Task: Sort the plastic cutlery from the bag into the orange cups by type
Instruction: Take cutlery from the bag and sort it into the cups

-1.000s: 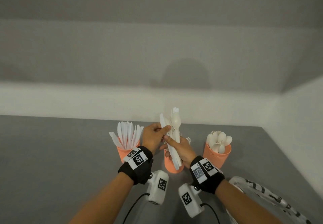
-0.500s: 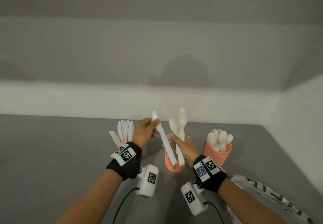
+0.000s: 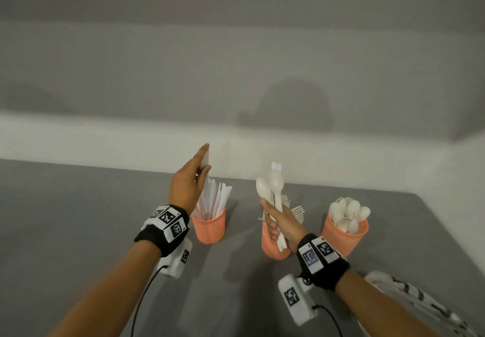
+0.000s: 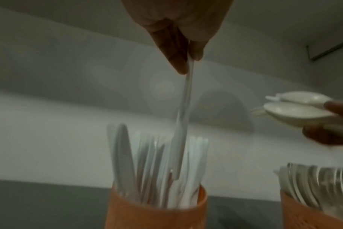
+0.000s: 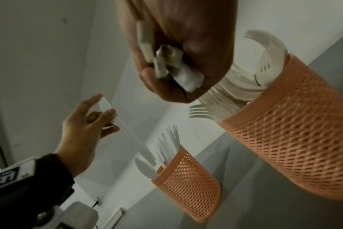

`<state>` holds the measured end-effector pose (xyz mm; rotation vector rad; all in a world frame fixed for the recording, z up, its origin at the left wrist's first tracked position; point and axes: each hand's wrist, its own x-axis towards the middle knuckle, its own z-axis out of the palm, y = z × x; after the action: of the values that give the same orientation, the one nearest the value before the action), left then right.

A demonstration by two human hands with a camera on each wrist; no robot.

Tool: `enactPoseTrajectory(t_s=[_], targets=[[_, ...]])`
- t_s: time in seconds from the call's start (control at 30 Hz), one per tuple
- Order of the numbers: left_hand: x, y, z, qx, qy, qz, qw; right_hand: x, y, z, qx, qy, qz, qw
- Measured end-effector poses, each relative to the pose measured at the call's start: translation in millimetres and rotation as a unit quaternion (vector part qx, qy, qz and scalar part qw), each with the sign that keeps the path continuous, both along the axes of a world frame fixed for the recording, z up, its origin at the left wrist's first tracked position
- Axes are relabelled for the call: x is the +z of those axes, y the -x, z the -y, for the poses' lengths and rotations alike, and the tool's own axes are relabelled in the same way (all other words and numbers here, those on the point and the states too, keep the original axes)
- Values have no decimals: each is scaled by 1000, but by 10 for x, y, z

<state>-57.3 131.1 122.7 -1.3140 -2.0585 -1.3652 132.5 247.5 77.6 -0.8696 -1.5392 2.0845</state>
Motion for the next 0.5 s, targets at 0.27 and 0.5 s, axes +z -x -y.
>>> enactPoseTrajectory(t_s=[0.27, 0.5], targets=[[-438, 19, -82, 15, 163, 52, 985, 93, -23, 37, 40, -43, 30, 998], [-478, -77, -148, 52, 173, -78, 980, 19, -59, 13, -4, -98, 38, 994]])
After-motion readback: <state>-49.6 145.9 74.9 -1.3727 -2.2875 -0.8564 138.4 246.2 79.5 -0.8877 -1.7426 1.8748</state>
